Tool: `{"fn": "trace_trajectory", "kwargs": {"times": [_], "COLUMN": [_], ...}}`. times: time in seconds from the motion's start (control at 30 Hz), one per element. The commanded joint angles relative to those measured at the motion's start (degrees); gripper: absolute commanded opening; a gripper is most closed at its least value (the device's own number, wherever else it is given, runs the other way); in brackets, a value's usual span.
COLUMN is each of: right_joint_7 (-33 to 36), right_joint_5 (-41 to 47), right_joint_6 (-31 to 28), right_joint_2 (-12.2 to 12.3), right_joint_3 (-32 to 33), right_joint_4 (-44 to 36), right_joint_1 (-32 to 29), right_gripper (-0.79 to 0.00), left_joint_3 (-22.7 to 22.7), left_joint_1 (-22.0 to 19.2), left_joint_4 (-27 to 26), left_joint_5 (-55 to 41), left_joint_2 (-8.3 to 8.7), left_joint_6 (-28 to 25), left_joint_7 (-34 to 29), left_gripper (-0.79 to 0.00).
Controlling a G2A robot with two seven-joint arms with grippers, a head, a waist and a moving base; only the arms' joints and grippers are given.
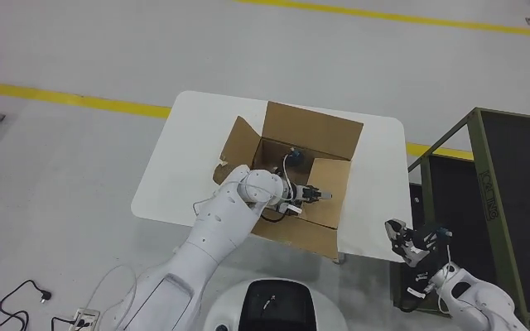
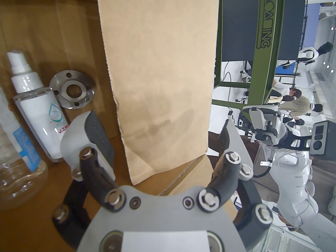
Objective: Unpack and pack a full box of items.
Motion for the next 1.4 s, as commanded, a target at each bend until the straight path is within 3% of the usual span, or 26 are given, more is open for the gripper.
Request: {"fn": "trace_trajectory", "kwargs": {"times": [0.0,0.33,0.67,1.03,1.37], "right_joint_7": [0.2,2.7,-1.4,-4.0,-5.1], "right_joint_5": [-0.2,-3.1,-0.5,-1.1,-2.2], "right_joint_6": [0.0,1.3,0.1,-1.7,-2.9], "right_joint_2": [0.0,-0.3,-2.0,-3.6,-3.9], "right_joint_3": [-0.3,-2.7,-11.9,-19.5,-20.4], "right_joint_4": [0.1,3.2,14.7,20.9,21.1], "right_joint_1": [0.1,2.2,12.1,20.5,21.8], "right_gripper": [-0.785,-0.785,-0.785,-0.785,-0.785], "left_joint_3": [0.7,-0.1,-1.3,-3.6,-3.6], "left_joint_1": [-0.7,-2.3,-3.0,-2.5,-1.6], "left_joint_4": [1.3,5.2,6.0,2.0,-3.3], "left_joint_5": [0.4,-8.4,-13.3,-21.1,-25.2], "left_joint_2": [-0.27,-1.38,-1.38,-0.94,-0.79], "left_joint_6": [-0.2,-2.3,-3.4,-3.7,-3.6], "left_joint_7": [0.5,-2.6,-5.5,-10.3,-12.5], "left_gripper": [0.000,0.000,0.000,0.000,0.000]}}
